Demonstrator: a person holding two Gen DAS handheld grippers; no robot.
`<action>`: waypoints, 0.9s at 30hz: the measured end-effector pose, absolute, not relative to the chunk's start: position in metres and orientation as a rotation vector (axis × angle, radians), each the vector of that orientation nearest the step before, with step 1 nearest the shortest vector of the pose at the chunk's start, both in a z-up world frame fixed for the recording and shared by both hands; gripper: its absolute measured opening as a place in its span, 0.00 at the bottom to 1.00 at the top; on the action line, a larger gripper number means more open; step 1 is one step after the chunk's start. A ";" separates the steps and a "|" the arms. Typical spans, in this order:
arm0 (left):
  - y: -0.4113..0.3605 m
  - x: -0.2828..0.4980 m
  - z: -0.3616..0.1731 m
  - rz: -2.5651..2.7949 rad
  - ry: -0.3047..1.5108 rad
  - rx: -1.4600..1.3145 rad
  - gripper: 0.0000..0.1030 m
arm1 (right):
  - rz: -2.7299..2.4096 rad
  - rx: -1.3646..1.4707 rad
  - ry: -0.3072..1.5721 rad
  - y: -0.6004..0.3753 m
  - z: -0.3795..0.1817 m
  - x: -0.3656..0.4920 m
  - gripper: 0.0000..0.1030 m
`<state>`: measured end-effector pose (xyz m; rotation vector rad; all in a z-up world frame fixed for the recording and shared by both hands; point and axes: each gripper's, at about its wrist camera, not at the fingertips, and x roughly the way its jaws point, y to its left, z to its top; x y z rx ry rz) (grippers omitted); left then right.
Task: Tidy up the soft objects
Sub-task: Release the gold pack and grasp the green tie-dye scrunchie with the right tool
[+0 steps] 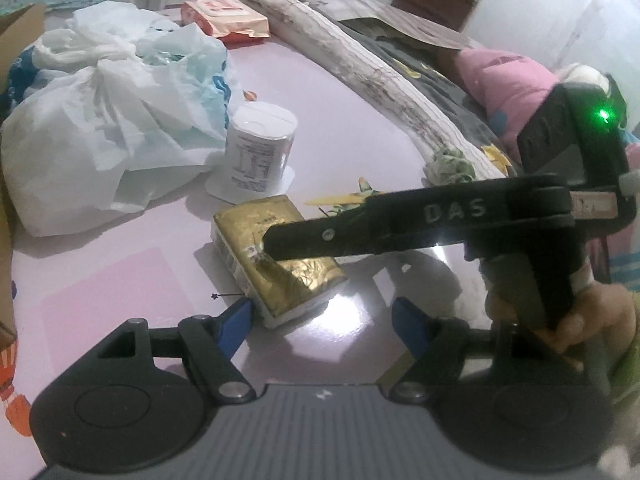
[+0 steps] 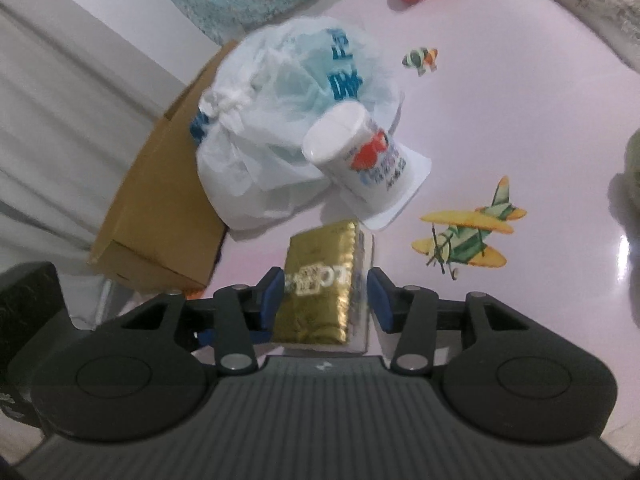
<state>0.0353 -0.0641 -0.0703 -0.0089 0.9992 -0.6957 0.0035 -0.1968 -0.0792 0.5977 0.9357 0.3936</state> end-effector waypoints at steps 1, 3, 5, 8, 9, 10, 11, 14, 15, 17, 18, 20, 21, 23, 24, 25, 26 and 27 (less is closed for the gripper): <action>-0.064 0.035 -0.069 -0.691 0.995 -0.007 0.76 | 0.393 0.601 0.915 -0.199 -0.077 0.001 0.49; -0.065 0.035 -0.065 -0.682 0.988 0.003 0.81 | 0.387 0.602 0.858 -0.208 -0.069 -0.006 0.54; -0.067 0.036 -0.061 -0.684 0.976 0.005 0.84 | 0.378 0.606 0.810 -0.218 -0.061 -0.014 0.57; -0.070 0.042 -0.057 -0.678 0.987 -0.007 0.91 | 0.356 0.619 0.735 -0.235 -0.049 -0.026 0.61; -0.071 0.044 -0.057 -0.671 0.994 -0.014 0.91 | 0.348 0.623 0.705 -0.242 -0.045 -0.032 0.63; -0.073 0.048 -0.057 -0.656 1.008 -0.018 0.91 | 0.340 0.625 0.675 -0.248 -0.041 -0.037 0.65; -0.077 0.053 -0.059 -0.635 1.024 -0.019 0.91 | 0.328 0.626 0.644 -0.255 -0.036 -0.043 0.66; -0.082 0.067 -0.064 -0.585 1.052 -0.046 0.91 | 0.285 0.618 0.593 -0.272 -0.028 -0.056 0.70; -0.084 0.070 -0.066 -0.573 1.060 -0.053 0.91 | 0.265 0.605 0.584 -0.276 -0.025 -0.059 0.71; -0.089 0.077 -0.071 -0.541 1.070 -0.040 0.91 | 0.214 0.566 0.572 -0.284 -0.021 -0.064 0.72; -0.091 0.079 -0.073 -0.529 1.075 -0.030 0.91 | 0.187 0.547 0.568 -0.287 -0.019 -0.066 0.72; -0.094 0.082 -0.079 -0.523 1.077 -0.016 0.91 | 0.133 0.512 0.565 -0.293 -0.019 -0.068 0.73; -0.095 0.082 -0.080 -0.519 1.068 -0.010 0.91 | 0.101 0.485 0.566 -0.296 -0.019 -0.068 0.73; -0.096 0.083 -0.080 -0.519 1.064 0.000 0.89 | 0.040 0.420 0.580 -0.295 -0.020 -0.066 0.73; -0.094 0.082 -0.080 -0.519 1.063 -0.004 0.88 | 0.019 0.383 0.589 -0.294 -0.021 -0.066 0.73; -0.093 0.082 -0.079 -0.518 1.060 -0.006 0.84 | 0.003 0.347 0.597 -0.292 -0.022 -0.064 0.73; -0.092 0.082 -0.079 -0.514 1.059 -0.001 0.82 | -0.010 0.311 0.607 -0.289 -0.024 -0.061 0.73; -0.091 0.082 -0.078 -0.512 1.058 0.006 0.77 | -0.020 0.272 0.621 -0.285 -0.027 -0.056 0.73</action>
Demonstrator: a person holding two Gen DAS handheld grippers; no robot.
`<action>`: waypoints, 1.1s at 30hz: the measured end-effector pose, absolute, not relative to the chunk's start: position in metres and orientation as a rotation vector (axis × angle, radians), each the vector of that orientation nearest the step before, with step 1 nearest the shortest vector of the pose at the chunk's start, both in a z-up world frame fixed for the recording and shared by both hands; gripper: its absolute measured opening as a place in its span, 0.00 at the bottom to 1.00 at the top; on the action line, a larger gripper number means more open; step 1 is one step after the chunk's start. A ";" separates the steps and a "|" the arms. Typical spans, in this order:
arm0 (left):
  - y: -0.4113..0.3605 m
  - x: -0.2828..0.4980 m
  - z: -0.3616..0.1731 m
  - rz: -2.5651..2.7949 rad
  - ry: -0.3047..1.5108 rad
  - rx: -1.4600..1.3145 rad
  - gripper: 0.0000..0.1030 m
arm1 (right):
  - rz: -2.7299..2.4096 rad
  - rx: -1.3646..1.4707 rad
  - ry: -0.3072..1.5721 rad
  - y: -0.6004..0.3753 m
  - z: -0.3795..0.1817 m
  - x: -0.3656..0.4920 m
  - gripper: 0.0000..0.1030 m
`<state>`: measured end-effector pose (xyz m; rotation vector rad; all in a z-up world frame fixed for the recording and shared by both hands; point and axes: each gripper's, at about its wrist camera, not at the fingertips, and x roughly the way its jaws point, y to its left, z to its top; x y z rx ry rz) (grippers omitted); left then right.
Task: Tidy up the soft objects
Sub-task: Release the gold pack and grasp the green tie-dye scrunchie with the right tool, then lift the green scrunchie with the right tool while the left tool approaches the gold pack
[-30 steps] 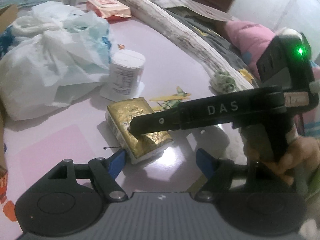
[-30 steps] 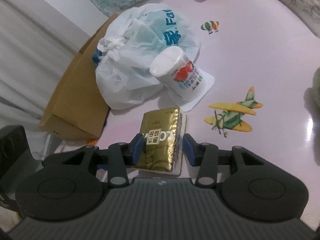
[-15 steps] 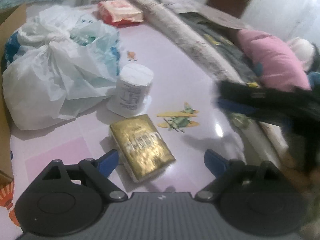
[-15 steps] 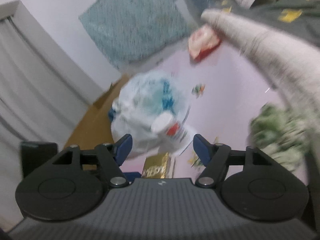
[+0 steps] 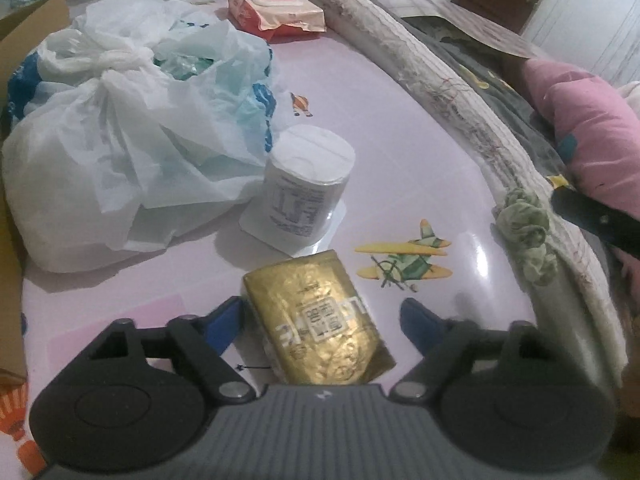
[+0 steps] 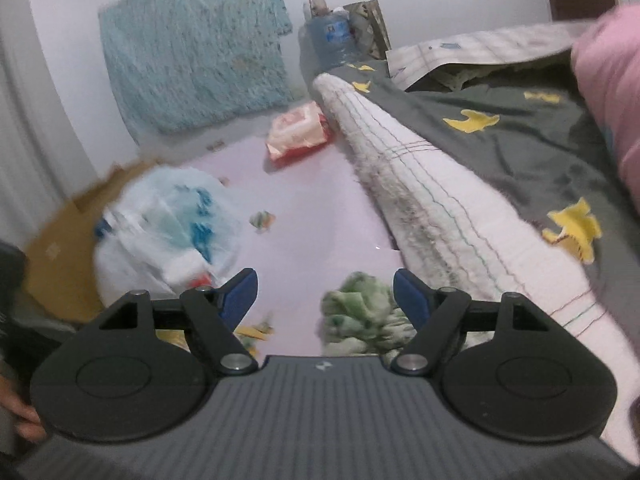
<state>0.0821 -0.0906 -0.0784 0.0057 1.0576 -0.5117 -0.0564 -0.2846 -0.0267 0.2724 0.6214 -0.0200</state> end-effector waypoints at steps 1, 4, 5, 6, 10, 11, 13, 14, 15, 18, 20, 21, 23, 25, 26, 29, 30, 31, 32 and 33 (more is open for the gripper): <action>-0.089 0.081 -0.078 -0.510 1.054 0.012 0.72 | -0.031 0.240 0.638 -0.280 -0.031 -0.051 0.73; -0.082 0.080 -0.076 -0.516 1.046 0.007 0.69 | -0.088 0.173 0.702 -0.271 -0.045 -0.039 0.73; -0.081 0.079 -0.076 -0.519 1.044 0.001 0.69 | -0.104 0.163 0.721 -0.269 -0.050 -0.036 0.73; -0.079 0.079 -0.076 -0.522 1.041 -0.001 0.68 | -0.122 0.159 0.736 -0.269 -0.055 -0.034 0.73; -0.075 0.076 -0.076 -0.532 1.028 -0.001 0.68 | -0.139 0.189 0.740 -0.271 -0.066 -0.033 0.60; -0.075 0.076 -0.076 -0.534 1.028 -0.001 0.68 | -0.133 0.214 0.734 -0.274 -0.066 -0.033 0.53; -0.073 0.076 -0.075 -0.533 1.028 -0.004 0.68 | -0.144 0.219 0.726 -0.276 -0.062 -0.033 0.26; -0.072 0.076 -0.075 -0.532 1.028 -0.008 0.67 | -0.152 0.217 0.724 -0.277 -0.061 -0.033 0.25; -0.072 0.076 -0.075 -0.531 1.028 -0.012 0.67 | -0.142 0.237 0.721 -0.279 -0.061 -0.033 0.23; -0.071 0.076 -0.075 -0.524 1.025 -0.016 0.67 | -0.102 0.275 0.691 -0.277 -0.052 -0.038 0.21; -0.071 0.075 -0.075 -0.520 1.024 -0.014 0.67 | -0.053 0.283 0.651 -0.269 -0.043 -0.043 0.21; -0.072 0.075 -0.075 -0.519 1.025 -0.013 0.67 | -0.022 0.291 0.634 -0.266 -0.039 -0.044 0.21; -0.071 0.074 -0.075 -0.518 1.026 -0.011 0.67 | 0.056 0.328 0.611 -0.259 -0.033 -0.044 0.21; -0.072 0.074 -0.074 -0.515 1.026 -0.005 0.67 | 0.142 0.399 0.613 -0.256 -0.033 -0.039 0.21; -0.072 0.074 -0.074 -0.515 1.026 0.002 0.67 | 0.189 0.448 0.625 -0.255 -0.036 -0.036 0.21; -0.072 0.073 -0.074 -0.514 1.027 0.014 0.68 | 0.237 0.490 0.676 -0.247 -0.049 -0.025 0.22; -0.072 0.072 -0.074 -0.514 1.028 0.017 0.68 | 0.228 0.462 0.692 -0.242 -0.053 -0.023 0.23; -0.072 0.072 -0.074 -0.514 1.029 0.017 0.68 | 0.217 0.437 0.700 -0.237 -0.056 -0.022 0.24; -0.072 0.072 -0.074 -0.514 1.030 0.017 0.68 | 0.205 0.401 0.708 -0.232 -0.059 -0.021 0.25; -0.072 0.072 -0.074 -0.515 1.030 0.018 0.68 | 0.191 0.365 0.716 -0.228 -0.062 -0.020 0.26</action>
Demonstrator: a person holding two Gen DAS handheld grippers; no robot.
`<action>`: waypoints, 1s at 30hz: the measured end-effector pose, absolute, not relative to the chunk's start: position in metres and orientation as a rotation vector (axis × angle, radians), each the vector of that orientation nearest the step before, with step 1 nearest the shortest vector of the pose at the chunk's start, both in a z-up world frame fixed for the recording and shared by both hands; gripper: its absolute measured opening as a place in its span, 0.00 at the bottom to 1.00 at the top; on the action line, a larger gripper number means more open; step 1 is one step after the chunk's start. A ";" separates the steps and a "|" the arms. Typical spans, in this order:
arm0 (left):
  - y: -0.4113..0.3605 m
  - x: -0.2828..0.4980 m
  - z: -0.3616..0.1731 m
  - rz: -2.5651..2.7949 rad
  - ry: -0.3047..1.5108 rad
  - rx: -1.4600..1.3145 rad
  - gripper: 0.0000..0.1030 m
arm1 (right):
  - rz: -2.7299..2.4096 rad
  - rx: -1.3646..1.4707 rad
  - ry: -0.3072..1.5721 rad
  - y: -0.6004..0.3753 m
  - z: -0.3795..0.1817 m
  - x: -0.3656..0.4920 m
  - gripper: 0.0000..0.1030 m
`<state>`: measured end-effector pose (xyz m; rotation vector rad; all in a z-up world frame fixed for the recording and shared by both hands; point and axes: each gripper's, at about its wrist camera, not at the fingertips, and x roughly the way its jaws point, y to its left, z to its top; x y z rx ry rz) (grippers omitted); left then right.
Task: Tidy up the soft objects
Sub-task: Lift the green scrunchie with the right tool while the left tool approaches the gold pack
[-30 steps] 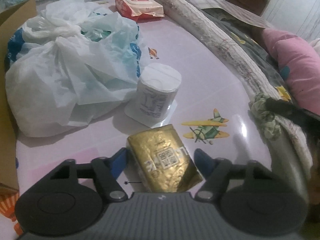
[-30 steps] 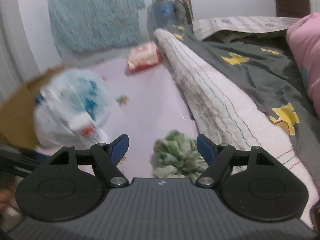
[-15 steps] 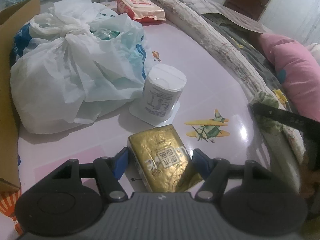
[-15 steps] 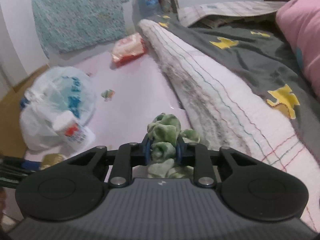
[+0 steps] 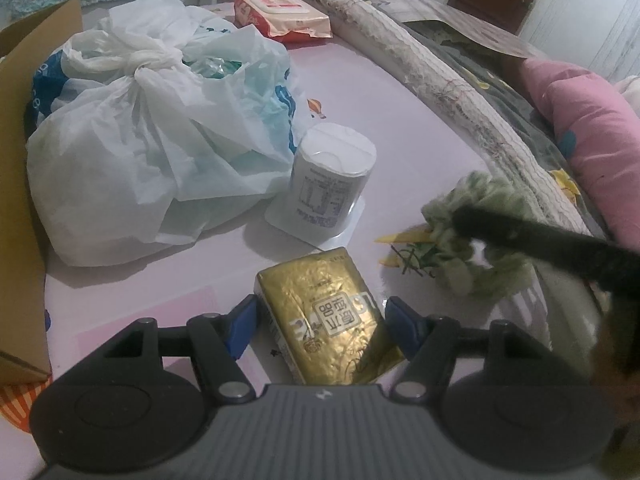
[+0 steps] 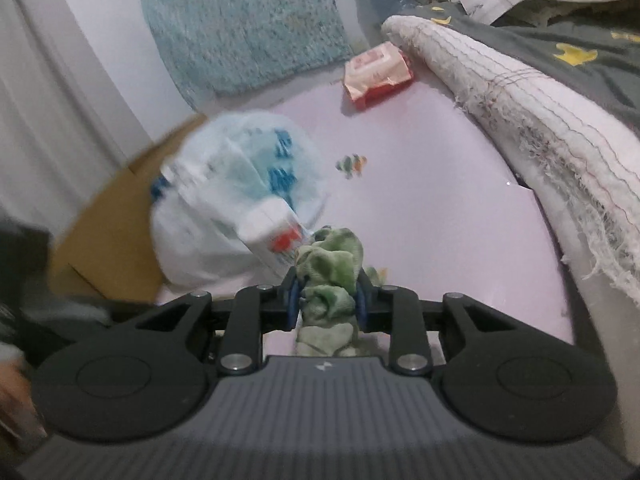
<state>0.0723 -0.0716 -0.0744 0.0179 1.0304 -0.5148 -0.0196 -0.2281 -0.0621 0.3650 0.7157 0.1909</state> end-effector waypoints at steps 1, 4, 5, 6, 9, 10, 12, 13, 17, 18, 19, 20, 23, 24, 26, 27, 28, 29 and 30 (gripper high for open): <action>-0.072 0.072 -0.074 -0.516 1.031 0.021 0.68 | 0.180 0.341 0.719 -0.226 -0.064 -0.021 0.27; -0.073 0.072 -0.074 -0.518 1.030 0.035 0.68 | 0.176 0.305 0.726 -0.223 -0.070 -0.022 0.30; -0.074 0.072 -0.074 -0.520 1.030 0.040 0.68 | 0.180 0.302 0.725 -0.223 -0.071 -0.022 0.31; -0.074 0.071 -0.074 -0.521 1.030 0.044 0.68 | 0.187 0.300 0.726 -0.224 -0.071 -0.022 0.32; -0.075 0.071 -0.074 -0.522 1.029 0.055 0.69 | 0.207 0.282 0.732 -0.222 -0.073 -0.022 0.37; -0.076 0.071 -0.074 -0.522 1.029 0.058 0.69 | 0.213 0.274 0.732 -0.220 -0.073 -0.021 0.40; -0.077 0.070 -0.074 -0.524 1.028 0.066 0.69 | 0.228 0.250 0.736 -0.216 -0.073 -0.022 0.43; -0.077 0.070 -0.074 -0.524 1.028 0.068 0.68 | 0.231 0.240 0.737 -0.215 -0.072 -0.022 0.44; -0.076 0.070 -0.074 -0.528 1.028 0.061 0.65 | 0.246 0.211 0.747 -0.209 -0.072 -0.021 0.43; -0.076 0.071 -0.074 -0.529 1.027 0.060 0.65 | 0.246 0.203 0.748 -0.208 -0.072 -0.020 0.41; -0.076 0.071 -0.074 -0.529 1.026 0.058 0.64 | 0.243 0.195 0.750 -0.207 -0.073 -0.020 0.40; -0.076 0.070 -0.074 -0.530 1.025 0.056 0.64 | 0.244 0.192 0.753 -0.206 -0.073 -0.020 0.39; -0.074 0.070 -0.074 -0.530 1.024 0.043 0.63 | 0.244 0.215 0.762 -0.208 -0.076 -0.018 0.25; -0.073 0.070 -0.074 -0.530 1.023 0.039 0.63 | 0.245 0.237 0.763 -0.210 -0.077 -0.018 0.23; -0.072 0.070 -0.073 -0.531 1.021 0.033 0.62 | 0.241 0.279 0.758 -0.216 -0.077 -0.018 0.20; -0.070 0.070 -0.073 -0.532 1.021 0.029 0.62 | 0.238 0.297 0.754 -0.218 -0.078 -0.019 0.19; -0.070 0.070 -0.073 -0.532 1.021 0.026 0.62 | 0.236 0.309 0.750 -0.220 -0.077 -0.019 0.19; -0.069 0.070 -0.073 -0.532 1.020 0.025 0.62 | 0.233 0.318 0.746 -0.222 -0.077 -0.020 0.19; -0.069 0.070 -0.073 -0.531 1.020 0.022 0.62 | 0.230 0.325 0.742 -0.223 -0.077 -0.021 0.18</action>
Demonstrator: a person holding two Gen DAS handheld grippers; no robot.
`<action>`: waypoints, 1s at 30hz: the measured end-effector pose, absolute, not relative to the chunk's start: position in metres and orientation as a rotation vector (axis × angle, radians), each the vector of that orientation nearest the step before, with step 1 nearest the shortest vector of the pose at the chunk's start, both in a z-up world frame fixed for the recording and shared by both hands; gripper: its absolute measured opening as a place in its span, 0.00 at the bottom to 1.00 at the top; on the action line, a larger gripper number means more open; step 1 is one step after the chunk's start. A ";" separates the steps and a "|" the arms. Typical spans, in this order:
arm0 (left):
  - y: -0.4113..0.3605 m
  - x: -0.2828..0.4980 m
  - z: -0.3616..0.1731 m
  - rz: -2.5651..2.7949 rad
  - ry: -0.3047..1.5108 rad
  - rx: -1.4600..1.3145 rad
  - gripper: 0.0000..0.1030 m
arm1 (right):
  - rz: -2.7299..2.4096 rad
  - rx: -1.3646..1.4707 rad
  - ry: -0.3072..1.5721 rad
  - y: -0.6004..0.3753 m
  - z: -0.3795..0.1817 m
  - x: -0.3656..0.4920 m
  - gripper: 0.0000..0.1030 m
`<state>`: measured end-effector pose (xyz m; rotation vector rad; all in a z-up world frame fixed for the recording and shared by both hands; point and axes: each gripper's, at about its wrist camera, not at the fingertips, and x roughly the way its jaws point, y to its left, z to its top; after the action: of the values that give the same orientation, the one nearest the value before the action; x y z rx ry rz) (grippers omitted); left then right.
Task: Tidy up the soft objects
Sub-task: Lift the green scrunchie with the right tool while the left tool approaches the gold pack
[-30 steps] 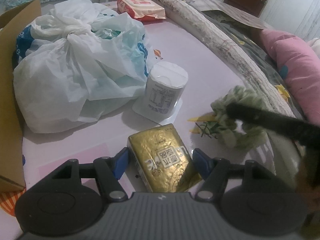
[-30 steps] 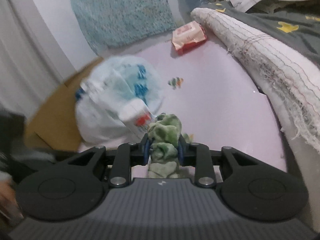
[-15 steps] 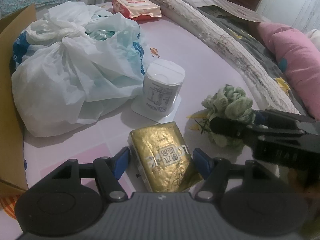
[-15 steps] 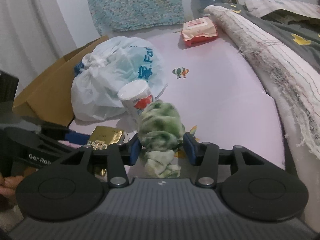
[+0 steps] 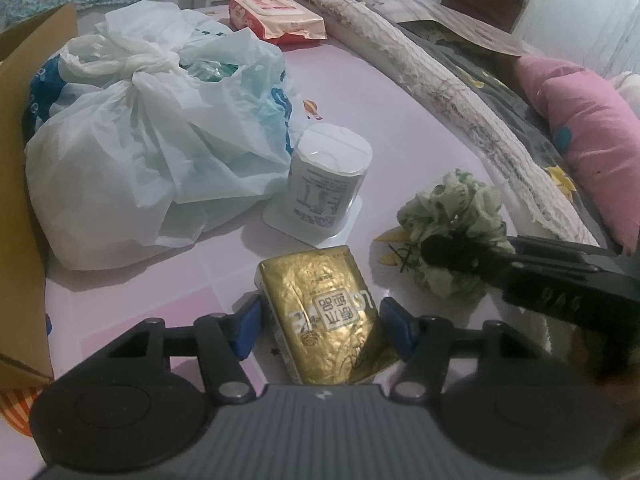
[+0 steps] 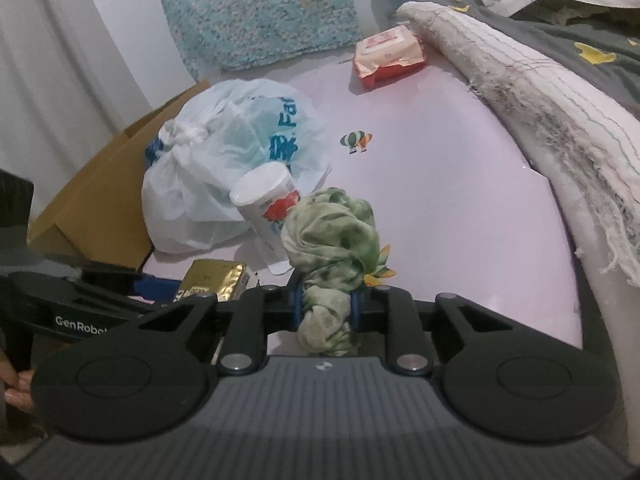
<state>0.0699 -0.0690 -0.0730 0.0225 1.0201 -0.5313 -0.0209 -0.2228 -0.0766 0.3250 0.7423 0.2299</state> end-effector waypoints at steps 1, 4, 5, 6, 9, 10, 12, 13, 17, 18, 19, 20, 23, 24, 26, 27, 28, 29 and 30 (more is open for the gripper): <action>-0.068 0.070 -0.073 -0.532 1.020 0.019 0.61 | 0.229 0.332 0.740 -0.224 -0.076 -0.022 0.18; -0.066 0.071 -0.072 -0.533 1.023 0.006 0.61 | 0.226 0.356 0.729 -0.227 -0.074 -0.023 0.17; -0.065 0.071 -0.072 -0.534 1.023 0.005 0.61 | 0.224 0.359 0.726 -0.228 -0.074 -0.024 0.17; -0.065 0.071 -0.071 -0.535 1.024 0.002 0.61 | 0.225 0.362 0.722 -0.228 -0.072 -0.024 0.17; -0.064 0.070 -0.070 -0.544 1.029 -0.012 0.61 | 0.225 0.363 0.710 -0.228 -0.069 -0.025 0.17; -0.063 0.070 -0.069 -0.547 1.029 -0.015 0.61 | 0.225 0.364 0.708 -0.228 -0.068 -0.026 0.17; -0.063 0.069 -0.068 -0.549 1.024 -0.020 0.61 | 0.230 0.369 0.702 -0.229 -0.065 -0.026 0.17; -0.062 0.069 -0.067 -0.550 1.021 -0.021 0.61 | 0.230 0.372 0.700 -0.229 -0.064 -0.026 0.17; -0.062 0.067 -0.061 -0.562 1.006 -0.032 0.61 | 0.237 0.374 0.689 -0.228 -0.060 -0.027 0.17; -0.062 0.066 -0.060 -0.564 1.003 -0.034 0.61 | 0.239 0.374 0.687 -0.228 -0.059 -0.027 0.17; -0.061 0.066 -0.058 -0.565 0.999 -0.037 0.61 | 0.241 0.375 0.685 -0.227 -0.058 -0.028 0.17; -0.061 0.065 -0.056 -0.568 0.996 -0.040 0.61 | 0.244 0.374 0.683 -0.226 -0.056 -0.028 0.17; -0.061 0.064 -0.052 -0.577 0.986 -0.051 0.61 | 0.253 0.374 0.677 -0.224 -0.053 -0.028 0.17; -0.060 0.062 -0.050 -0.580 0.981 -0.052 0.61 | 0.255 0.374 0.674 -0.223 -0.052 -0.029 0.17; -0.060 0.060 -0.046 -0.585 0.970 -0.056 0.61 | 0.260 0.375 0.668 -0.222 -0.049 -0.030 0.17; -0.059 0.059 -0.045 -0.587 0.966 -0.058 0.61 | 0.262 0.375 0.664 -0.221 -0.048 -0.031 0.17; -0.059 0.058 -0.043 -0.591 0.959 -0.061 0.61 | 0.264 0.375 0.661 -0.221 -0.046 -0.032 0.17; -0.058 0.057 -0.040 -0.593 0.954 -0.064 0.61 | 0.267 0.376 0.657 -0.220 -0.045 -0.032 0.17; -0.057 0.057 -0.038 -0.595 0.948 -0.067 0.61 | 0.269 0.375 0.653 -0.219 -0.043 -0.033 0.17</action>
<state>0.0571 -0.0572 -0.0378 -0.0670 0.9484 -0.5949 -0.0332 -0.2192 -0.0429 0.3751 0.6527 0.2690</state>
